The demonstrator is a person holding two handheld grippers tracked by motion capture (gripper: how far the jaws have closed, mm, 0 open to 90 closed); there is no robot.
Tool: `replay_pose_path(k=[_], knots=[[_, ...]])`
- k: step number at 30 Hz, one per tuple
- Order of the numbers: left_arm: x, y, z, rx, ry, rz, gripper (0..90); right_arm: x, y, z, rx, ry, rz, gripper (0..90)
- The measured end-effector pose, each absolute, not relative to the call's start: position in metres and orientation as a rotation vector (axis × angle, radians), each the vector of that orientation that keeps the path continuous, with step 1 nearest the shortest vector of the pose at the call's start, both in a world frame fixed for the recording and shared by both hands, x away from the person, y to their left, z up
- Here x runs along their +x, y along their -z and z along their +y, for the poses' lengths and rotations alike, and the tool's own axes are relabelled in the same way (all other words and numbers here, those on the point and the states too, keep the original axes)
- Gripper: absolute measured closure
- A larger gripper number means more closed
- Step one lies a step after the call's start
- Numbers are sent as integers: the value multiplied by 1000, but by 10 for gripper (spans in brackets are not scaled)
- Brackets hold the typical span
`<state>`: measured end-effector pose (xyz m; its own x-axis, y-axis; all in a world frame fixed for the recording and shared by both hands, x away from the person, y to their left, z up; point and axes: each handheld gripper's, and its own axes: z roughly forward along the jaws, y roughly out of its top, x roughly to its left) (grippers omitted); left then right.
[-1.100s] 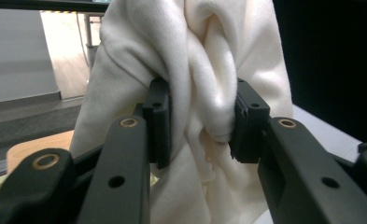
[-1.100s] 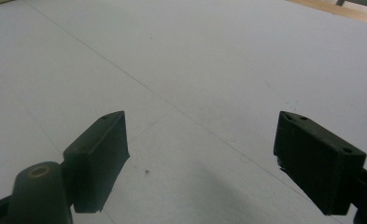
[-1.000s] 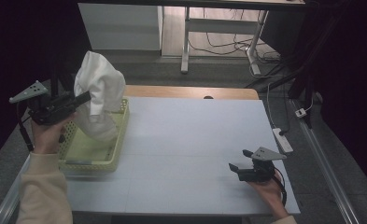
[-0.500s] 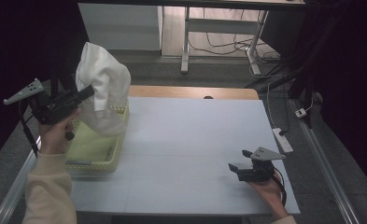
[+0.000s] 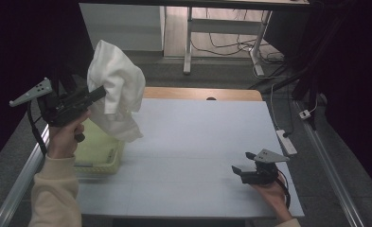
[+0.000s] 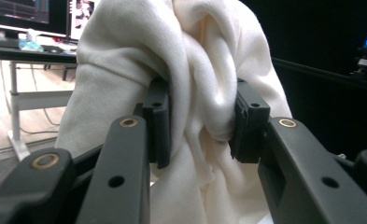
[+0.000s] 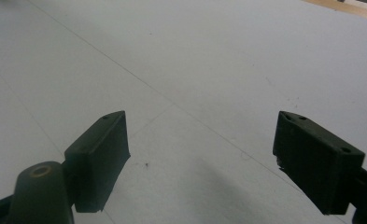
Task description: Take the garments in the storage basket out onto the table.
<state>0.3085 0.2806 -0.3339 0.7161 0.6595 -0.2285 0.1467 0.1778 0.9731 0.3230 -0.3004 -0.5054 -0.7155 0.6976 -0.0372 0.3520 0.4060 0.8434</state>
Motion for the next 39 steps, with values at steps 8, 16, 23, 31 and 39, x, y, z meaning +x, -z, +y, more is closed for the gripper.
replay_pose_path(k=[8, 16, 23, 31, 39], knots=[[314, 336, 258, 1406, -355, 694, 639, 323, 506, -300, 903, -1226, 2283, 180], [325, 344, 229, 1475, -311, 679, 639, 324, 507, -300, 907, -1223, 2284, 181], [332, 350, 210, 1514, -281, 671, 638, 324, 507, -300, 907, -1221, 2285, 181], [338, 356, 184, 1562, -239, 645, 638, 324, 507, -300, 906, -1209, 2292, 181], [343, 364, 155, 1608, -194, 618, 638, 324, 508, -300, 909, -1213, 2288, 181]])
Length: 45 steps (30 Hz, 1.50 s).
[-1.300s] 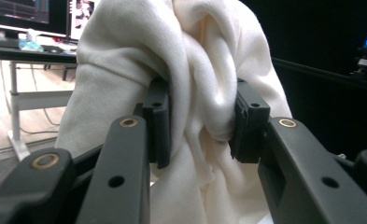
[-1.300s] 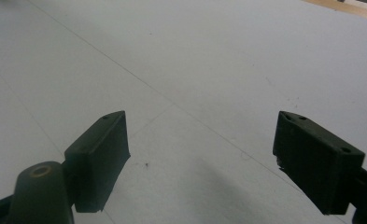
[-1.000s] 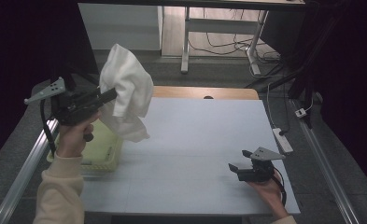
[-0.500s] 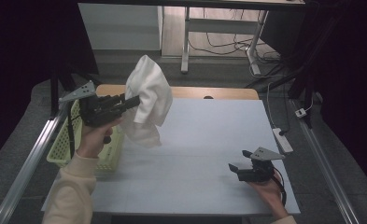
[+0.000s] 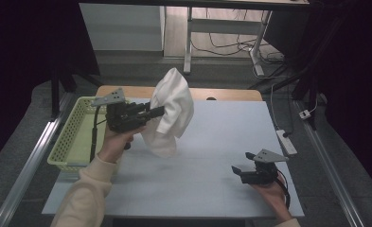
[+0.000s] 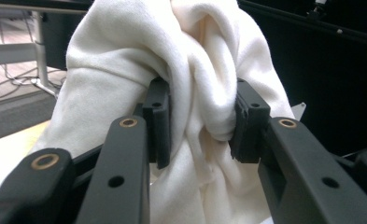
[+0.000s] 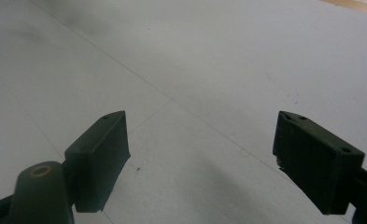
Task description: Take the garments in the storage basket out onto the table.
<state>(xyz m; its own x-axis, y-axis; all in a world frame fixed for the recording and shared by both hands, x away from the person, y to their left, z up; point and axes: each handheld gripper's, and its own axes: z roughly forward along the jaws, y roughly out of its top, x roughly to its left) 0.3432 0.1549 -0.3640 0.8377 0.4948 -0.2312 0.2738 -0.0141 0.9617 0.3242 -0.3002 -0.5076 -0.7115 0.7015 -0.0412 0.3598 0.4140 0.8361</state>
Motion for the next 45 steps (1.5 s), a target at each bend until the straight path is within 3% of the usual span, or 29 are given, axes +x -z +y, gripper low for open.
replay_pose_path(k=[18, 28, 45], knots=[[345, 380, 111, 1699, -109, 565, 635, 323, 507, -301, 908, -1211, 2286, 182], [376, 435, 91, 1888, -43, 694, 627, 324, 508, -301, 901, -1209, 2295, 182], [393, 504, 61, 2162, -64, 771, 593, 324, 508, -301, 898, -1205, 2297, 182]])
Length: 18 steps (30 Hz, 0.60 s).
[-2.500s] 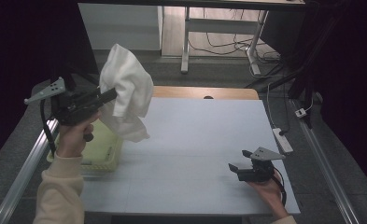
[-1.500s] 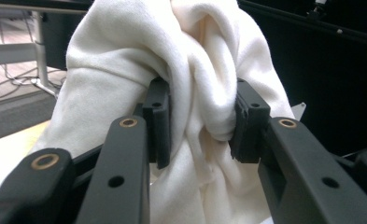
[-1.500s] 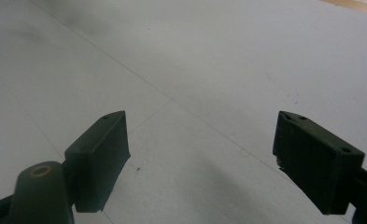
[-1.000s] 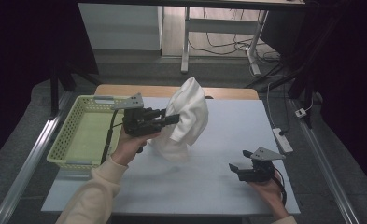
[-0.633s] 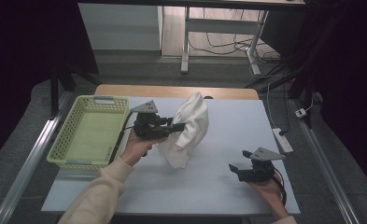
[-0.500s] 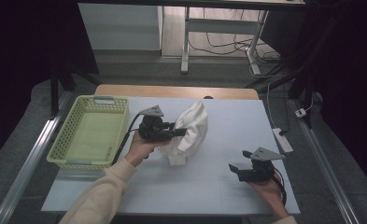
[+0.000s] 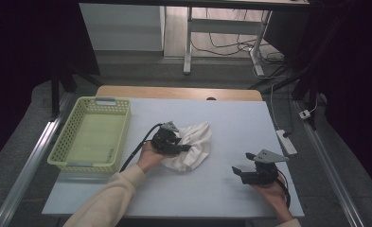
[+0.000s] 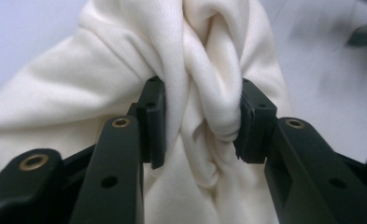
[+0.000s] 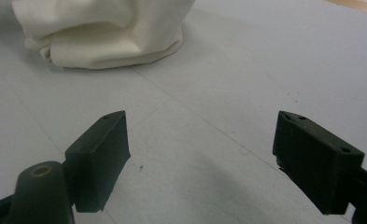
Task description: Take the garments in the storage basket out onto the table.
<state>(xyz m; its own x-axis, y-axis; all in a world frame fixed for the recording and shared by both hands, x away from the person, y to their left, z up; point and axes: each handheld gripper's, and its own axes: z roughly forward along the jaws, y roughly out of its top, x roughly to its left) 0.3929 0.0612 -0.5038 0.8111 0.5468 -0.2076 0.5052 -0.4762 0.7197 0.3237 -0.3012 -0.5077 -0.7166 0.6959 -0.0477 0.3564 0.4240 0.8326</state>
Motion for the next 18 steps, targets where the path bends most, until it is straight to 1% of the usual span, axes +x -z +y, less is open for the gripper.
replay_pose_path(k=[7, 11, 13, 16, 18], knots=[[393, 502, 64, 2156, -66, 760, 564, 324, 508, -301, 899, -1206, 2296, 183], [392, 501, 64, 2152, -69, 749, 513, 323, 507, -301, 897, -1204, 2296, 182], [391, 499, 65, 2144, -80, 745, 455, 323, 507, -302, 897, -1205, 2295, 182], [389, 492, 69, 2107, -111, 745, 319, 323, 507, -302, 898, -1209, 2294, 182], [386, 484, 74, 2074, -131, 745, 266, 323, 507, -302, 898, -1208, 2293, 183]])
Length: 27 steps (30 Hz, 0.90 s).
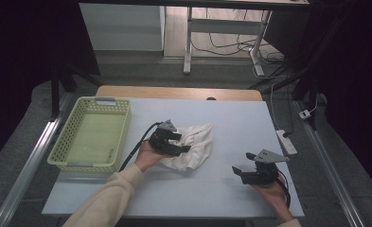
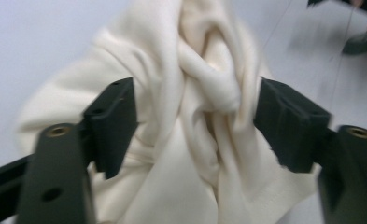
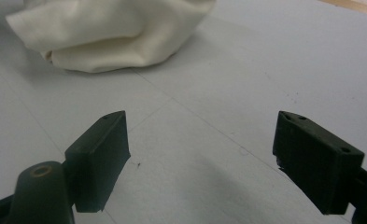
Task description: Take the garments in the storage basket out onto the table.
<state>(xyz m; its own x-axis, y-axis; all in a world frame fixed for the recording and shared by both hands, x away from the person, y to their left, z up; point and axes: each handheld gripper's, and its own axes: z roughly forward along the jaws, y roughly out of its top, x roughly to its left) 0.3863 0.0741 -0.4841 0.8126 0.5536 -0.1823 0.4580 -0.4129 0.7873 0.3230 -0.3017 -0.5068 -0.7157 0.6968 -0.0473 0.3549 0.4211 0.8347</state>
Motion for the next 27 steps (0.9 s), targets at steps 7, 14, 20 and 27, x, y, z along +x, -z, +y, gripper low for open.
replay_pose_path(k=[7, 14, 20, 27], knots=[[373, 459, 96, 2079, -225, 744, 235, 321, 505, -303, 916, -1231, 2281, 183], [354, 447, 128, 2114, -308, 769, 231, 322, 506, -303, 919, -1278, 2276, 183], [330, 444, 160, 2081, -336, 808, 231, 320, 504, -305, 919, -1291, 2264, 183], [297, 447, 200, 2043, -367, 871, 232, 320, 504, -306, 926, -1282, 2261, 184]])
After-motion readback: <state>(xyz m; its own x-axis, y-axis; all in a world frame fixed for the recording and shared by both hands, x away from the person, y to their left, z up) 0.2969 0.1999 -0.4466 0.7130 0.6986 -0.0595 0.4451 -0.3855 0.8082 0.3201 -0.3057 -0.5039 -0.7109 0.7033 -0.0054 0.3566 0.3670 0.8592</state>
